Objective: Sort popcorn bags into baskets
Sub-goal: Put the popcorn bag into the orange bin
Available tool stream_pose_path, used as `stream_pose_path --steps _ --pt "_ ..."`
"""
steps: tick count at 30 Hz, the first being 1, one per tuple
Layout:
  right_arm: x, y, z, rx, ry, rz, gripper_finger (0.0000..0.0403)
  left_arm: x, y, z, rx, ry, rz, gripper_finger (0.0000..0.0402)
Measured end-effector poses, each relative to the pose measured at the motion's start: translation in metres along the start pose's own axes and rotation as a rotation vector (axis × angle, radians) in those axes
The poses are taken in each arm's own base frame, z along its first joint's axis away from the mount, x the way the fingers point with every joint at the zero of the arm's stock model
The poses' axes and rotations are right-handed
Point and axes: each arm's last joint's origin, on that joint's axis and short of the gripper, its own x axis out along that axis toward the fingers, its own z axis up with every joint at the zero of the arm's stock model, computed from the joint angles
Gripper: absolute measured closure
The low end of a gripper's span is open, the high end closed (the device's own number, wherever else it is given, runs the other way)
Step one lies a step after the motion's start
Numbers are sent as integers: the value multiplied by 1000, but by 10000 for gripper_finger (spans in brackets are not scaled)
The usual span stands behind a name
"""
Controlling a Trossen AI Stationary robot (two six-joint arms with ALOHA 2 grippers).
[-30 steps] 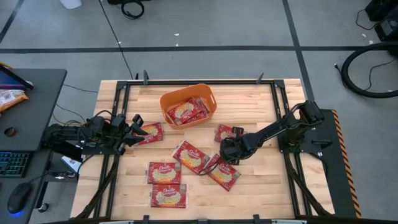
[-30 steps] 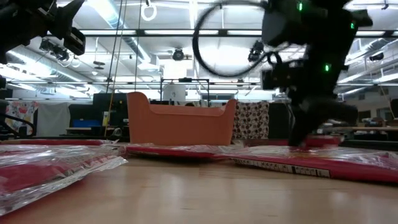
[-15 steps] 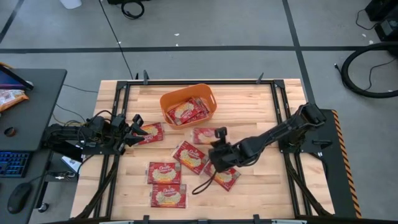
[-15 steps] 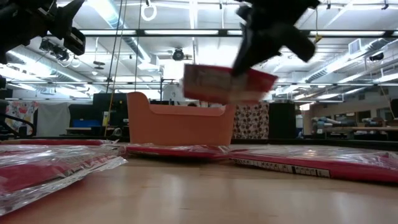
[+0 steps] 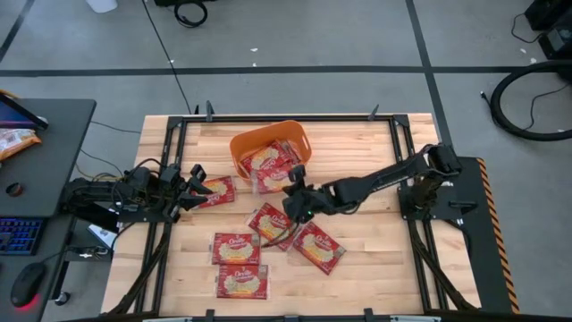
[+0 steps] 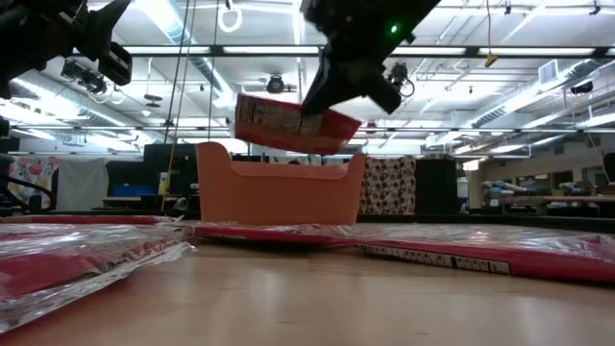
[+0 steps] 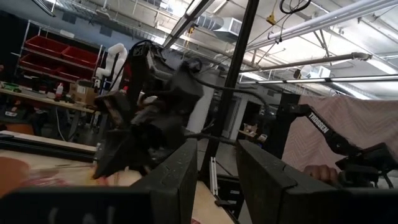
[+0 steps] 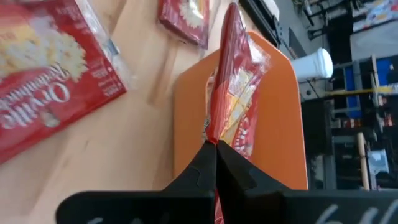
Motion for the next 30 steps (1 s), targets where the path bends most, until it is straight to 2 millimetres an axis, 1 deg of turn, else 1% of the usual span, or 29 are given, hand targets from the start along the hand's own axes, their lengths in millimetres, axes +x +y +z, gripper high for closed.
stream_pose_path --steps 4,10,13,15,17,19,23,26,30 --pt "26 -9 -7 -57 -5 -8 398 0 0 0 0 -1 0 285" --pt "70 -30 -31 -48 32 -35 394 0 0 0 2 0 0 285" --pt "90 -40 -47 -10 66 -40 379 0 0 0 2 0 0 285" --pt "96 -46 -57 21 89 -17 361 0 0 0 2 -1 0 285" --pt "97 -48 -60 83 90 -9 338 0 0 0 2 0 0 285" --pt "93 -49 -60 122 104 -6 314 0 0 0 2 -1 0 285" --pt "79 -47 -51 154 95 -26 276 0 0 0 11 -1 0 285" --pt "67 -37 -38 158 68 -23 261 0 0 0 10 -1 0 285" --pt "51 -16 -19 194 11 8 256 0 0 0 10 -1 0 285"
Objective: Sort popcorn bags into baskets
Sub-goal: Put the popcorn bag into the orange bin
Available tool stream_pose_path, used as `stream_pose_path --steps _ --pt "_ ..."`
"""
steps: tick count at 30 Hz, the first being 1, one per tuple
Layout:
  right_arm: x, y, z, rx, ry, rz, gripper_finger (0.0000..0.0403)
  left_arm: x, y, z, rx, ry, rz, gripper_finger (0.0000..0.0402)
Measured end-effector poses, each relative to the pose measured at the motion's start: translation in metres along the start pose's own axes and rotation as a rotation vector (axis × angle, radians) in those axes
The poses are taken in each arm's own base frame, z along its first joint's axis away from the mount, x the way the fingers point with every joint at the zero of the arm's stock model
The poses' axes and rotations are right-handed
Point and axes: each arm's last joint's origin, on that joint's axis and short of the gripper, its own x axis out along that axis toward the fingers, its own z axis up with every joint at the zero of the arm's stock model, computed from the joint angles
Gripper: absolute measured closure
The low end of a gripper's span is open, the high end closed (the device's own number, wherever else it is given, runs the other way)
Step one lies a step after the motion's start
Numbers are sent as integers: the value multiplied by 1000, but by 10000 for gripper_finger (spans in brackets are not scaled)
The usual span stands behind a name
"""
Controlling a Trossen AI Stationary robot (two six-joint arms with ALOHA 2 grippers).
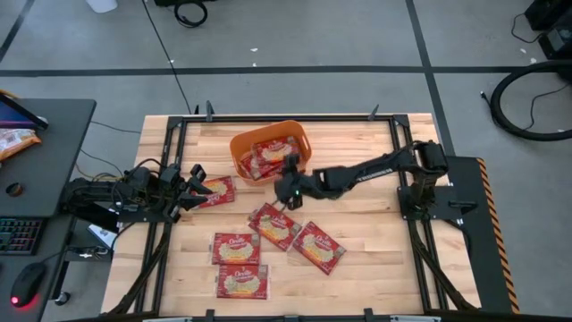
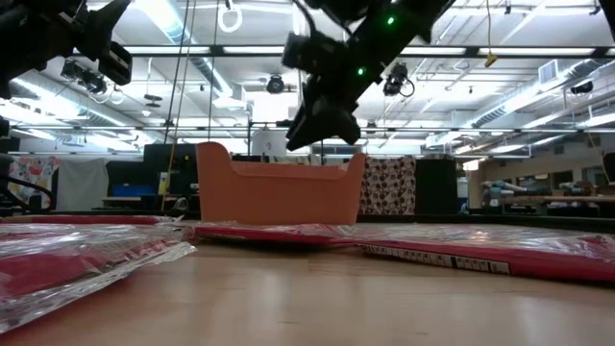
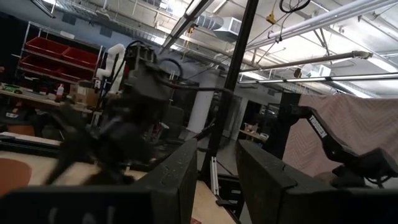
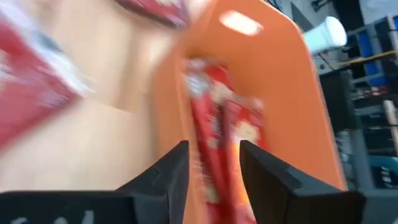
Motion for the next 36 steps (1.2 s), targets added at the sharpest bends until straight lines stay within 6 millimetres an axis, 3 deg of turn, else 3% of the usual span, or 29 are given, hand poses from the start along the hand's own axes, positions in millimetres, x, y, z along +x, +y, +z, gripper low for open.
stream_pose_path --steps 5,13,20,26,31,36 --pt "-17 31 10 136 -18 63 256 0 0 0 0 0 0 285" --pt "-50 78 10 320 75 202 256 0 0 0 0 0 0 285" --pt "-79 113 7 351 148 375 257 0 0 0 0 0 0 285" --pt "-92 126 -6 384 341 532 257 0 0 0 -2 0 0 285" --pt "-99 127 -23 330 525 539 257 0 0 0 -10 0 0 285" --pt "-98 121 -30 302 594 517 257 0 0 0 -65 0 0 285"
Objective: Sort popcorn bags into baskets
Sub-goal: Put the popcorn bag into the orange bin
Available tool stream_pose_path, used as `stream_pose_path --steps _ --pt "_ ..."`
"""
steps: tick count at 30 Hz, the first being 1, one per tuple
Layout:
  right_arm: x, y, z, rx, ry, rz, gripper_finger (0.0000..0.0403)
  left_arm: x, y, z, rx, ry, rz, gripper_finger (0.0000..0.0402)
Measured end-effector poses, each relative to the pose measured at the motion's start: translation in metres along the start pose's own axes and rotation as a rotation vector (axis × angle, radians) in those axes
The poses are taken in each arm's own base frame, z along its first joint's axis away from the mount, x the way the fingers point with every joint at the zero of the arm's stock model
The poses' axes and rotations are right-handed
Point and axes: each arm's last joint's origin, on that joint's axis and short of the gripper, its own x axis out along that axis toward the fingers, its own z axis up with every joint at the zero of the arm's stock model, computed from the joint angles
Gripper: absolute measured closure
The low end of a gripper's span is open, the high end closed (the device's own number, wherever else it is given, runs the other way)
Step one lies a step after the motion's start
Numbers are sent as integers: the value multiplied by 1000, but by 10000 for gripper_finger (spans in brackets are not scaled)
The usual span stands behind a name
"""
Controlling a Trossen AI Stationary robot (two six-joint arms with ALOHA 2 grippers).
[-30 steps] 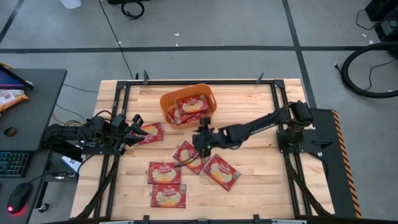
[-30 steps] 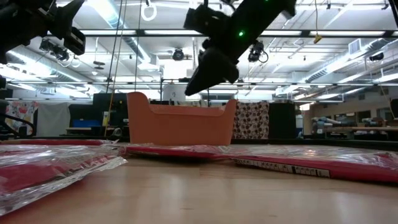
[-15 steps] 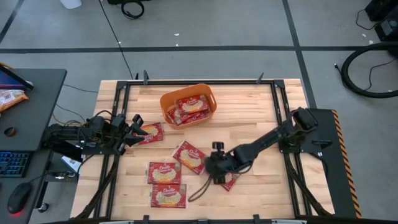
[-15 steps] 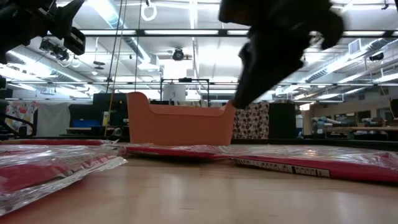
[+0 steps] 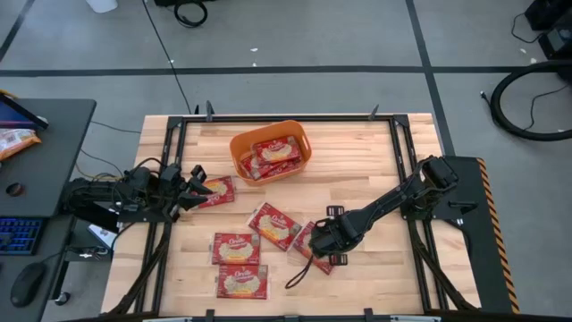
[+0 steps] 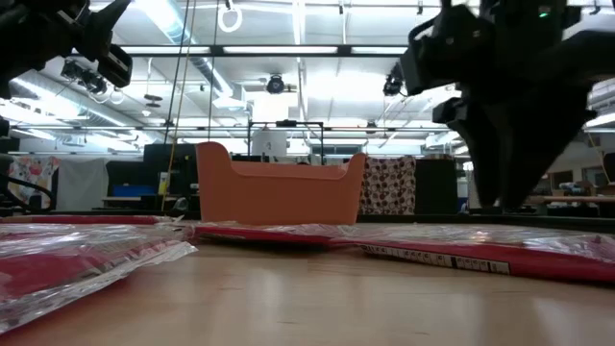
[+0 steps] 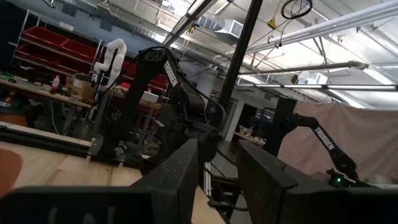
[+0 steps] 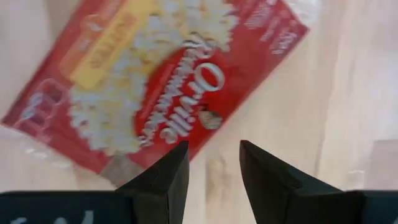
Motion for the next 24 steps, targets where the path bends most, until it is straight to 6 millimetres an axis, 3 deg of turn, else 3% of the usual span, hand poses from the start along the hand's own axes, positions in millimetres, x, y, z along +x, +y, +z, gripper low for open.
stream_pose_path --steps 8,15,24 --pt "2 -1 11 -58 -84 50 257 0 0 0 -25 0 0 285" --pt "25 1 11 -131 -8 54 257 0 0 0 -122 -1 0 285" --pt "25 -36 6 -183 101 -381 257 0 0 0 -182 3 1 285"
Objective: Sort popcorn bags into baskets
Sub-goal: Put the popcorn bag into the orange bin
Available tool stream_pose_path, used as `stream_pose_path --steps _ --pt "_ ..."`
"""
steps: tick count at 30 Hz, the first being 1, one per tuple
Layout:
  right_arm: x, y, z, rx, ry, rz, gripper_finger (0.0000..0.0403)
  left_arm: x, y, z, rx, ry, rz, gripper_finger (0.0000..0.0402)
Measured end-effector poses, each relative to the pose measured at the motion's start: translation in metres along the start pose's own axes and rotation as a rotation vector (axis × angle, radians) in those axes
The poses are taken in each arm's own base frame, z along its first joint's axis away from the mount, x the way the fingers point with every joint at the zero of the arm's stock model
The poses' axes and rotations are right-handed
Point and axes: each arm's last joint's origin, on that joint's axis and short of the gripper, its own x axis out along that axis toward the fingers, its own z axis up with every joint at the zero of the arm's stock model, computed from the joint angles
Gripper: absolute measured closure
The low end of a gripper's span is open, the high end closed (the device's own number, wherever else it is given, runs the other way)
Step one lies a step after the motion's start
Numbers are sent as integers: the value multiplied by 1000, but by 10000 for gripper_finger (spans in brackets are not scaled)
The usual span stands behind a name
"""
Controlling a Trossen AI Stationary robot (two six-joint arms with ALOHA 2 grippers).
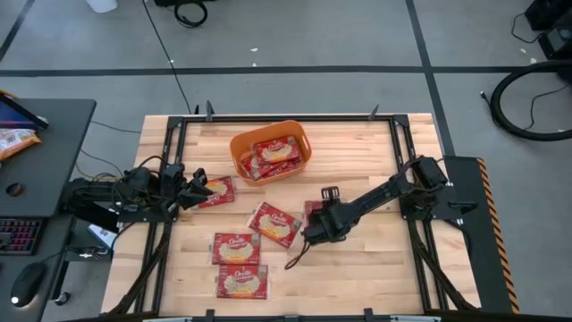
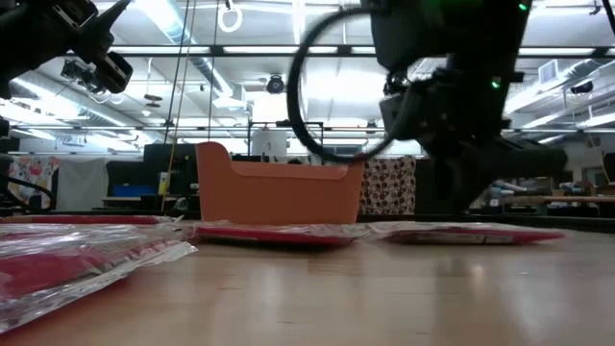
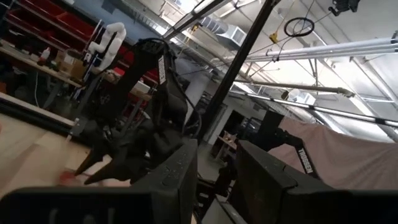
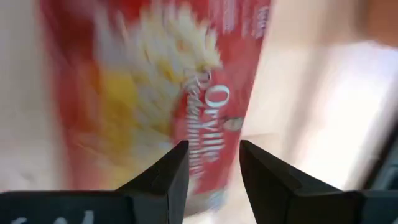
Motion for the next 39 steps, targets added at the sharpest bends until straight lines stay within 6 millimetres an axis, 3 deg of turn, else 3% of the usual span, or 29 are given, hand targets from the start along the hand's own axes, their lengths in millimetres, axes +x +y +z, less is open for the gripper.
stream_pose_path --steps 9,18,29,39 --pt "-13 -1 4 15 -24 -38 257 0 0 0 0 -1 -1 285" --pt "13 6 -24 -86 123 -72 257 0 0 0 0 -2 -2 285" --pt "32 11 -30 -91 90 -60 255 0 0 0 1 -2 -1 285" --pt "9 11 -28 -98 118 -101 256 0 0 0 1 -2 -1 285"
